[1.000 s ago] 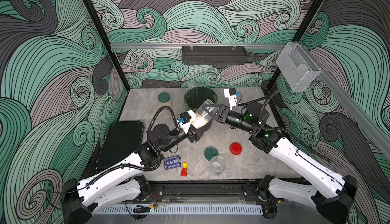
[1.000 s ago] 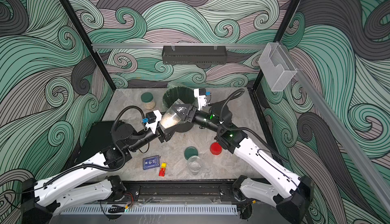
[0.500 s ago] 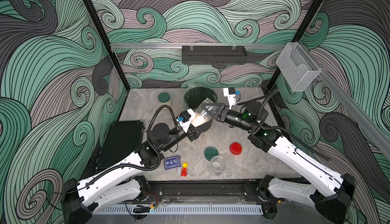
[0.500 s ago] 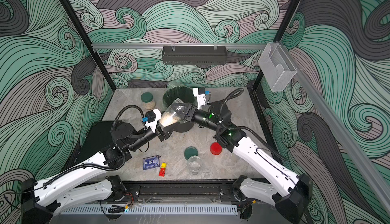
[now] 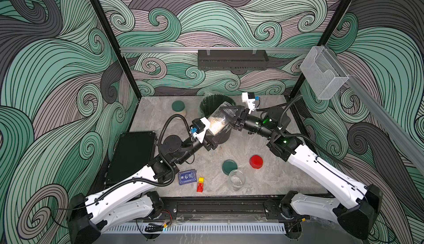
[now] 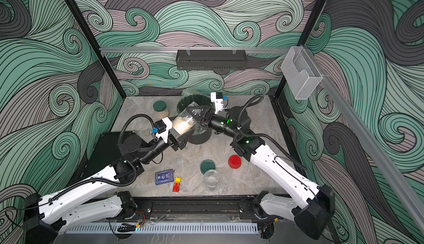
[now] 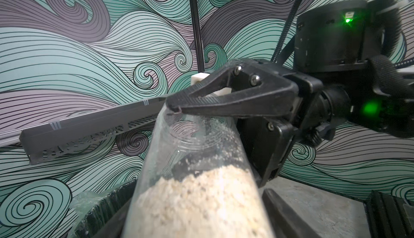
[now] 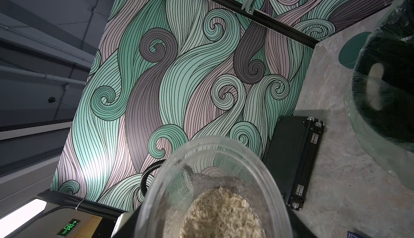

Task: Empty expired oatmeal from jars
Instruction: Pour the expired oatmeal into the trash bin.

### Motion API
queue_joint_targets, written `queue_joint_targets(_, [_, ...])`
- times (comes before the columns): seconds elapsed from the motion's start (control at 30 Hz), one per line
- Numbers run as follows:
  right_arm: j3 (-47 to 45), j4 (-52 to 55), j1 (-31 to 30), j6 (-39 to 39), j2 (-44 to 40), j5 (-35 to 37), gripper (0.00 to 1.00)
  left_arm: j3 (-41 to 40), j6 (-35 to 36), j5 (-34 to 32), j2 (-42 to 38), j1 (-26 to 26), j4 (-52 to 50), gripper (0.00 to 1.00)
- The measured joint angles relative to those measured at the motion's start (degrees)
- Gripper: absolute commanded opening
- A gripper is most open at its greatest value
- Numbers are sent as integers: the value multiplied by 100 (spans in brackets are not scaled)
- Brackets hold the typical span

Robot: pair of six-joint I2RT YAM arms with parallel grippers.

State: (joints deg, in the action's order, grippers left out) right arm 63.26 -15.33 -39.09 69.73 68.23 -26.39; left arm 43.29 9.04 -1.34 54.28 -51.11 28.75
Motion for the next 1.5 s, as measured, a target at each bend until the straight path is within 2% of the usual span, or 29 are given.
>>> queue_joint_targets(0.13, [28,-35,37,85,-2,-55,37,-7,173,-13,0,2,144,74])
queue_joint_targets(0.4, [68,-39,55,122,24,-101,37,-7,420,-13,-4,13,214,74])
queue_joint_targets(0.6, [79,-98,59,129,109,-107,37,-7,516,37,-17,57,201,81])
queue_joint_targets(0.87, [79,-116,66,129,188,-111,37,-7,557,103,-90,68,192,86])
queue_joint_targets(0.93, [79,-116,70,131,212,-114,37,-7,562,111,-122,68,197,84])
queue_joint_targets(1.1, [87,-111,76,149,271,-188,37,-7,595,85,-190,74,199,73])
queue_joint_targets(1.17, [94,-114,81,151,284,-212,37,-7,608,74,-203,81,203,73])
queue_joint_targets(1.5, [160,-72,83,188,317,-205,36,-46,658,94,-201,68,249,87])
